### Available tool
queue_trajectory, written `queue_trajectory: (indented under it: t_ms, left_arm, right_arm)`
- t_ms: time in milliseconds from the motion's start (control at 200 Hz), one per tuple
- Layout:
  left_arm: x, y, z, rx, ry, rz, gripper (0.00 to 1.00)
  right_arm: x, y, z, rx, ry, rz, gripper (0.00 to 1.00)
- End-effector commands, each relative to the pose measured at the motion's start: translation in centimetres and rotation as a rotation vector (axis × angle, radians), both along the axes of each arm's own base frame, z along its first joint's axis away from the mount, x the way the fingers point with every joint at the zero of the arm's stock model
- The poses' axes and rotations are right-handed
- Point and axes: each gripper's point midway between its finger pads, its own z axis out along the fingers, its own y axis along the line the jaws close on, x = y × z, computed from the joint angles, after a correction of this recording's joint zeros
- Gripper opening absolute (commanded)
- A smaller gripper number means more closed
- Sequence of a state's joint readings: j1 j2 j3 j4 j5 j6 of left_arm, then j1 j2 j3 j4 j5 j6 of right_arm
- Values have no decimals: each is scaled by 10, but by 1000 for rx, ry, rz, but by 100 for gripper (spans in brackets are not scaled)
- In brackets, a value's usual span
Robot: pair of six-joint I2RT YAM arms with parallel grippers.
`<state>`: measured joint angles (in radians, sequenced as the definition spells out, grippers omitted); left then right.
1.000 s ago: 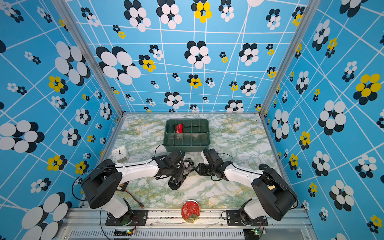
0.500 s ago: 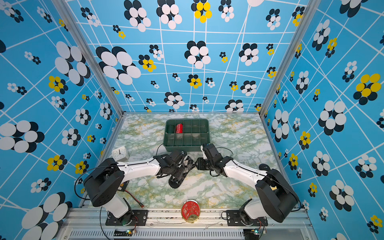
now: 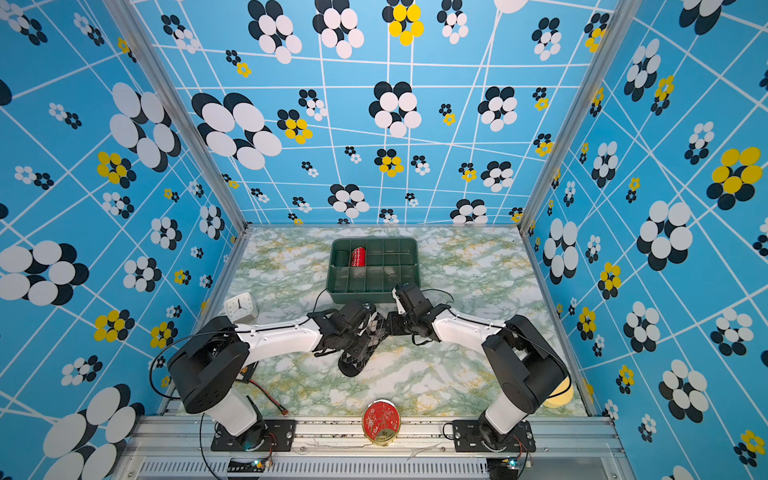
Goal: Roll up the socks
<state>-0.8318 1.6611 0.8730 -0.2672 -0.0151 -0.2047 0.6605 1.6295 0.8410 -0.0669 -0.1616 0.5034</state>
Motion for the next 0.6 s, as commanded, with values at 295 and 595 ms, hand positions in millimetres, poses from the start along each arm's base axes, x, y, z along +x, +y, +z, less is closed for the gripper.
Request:
queue_trajectory:
  t_ms: [295, 595]
  left_arm:
    - [-14, 0, -9, 25, 48, -44, 3]
    - [-14, 2, -2, 23, 31, -55, 3]
  right_arm:
    - [-11, -7, -24, -159, 0, 32, 41]
    - [-34, -30, -45, -271, 50, 19, 40]
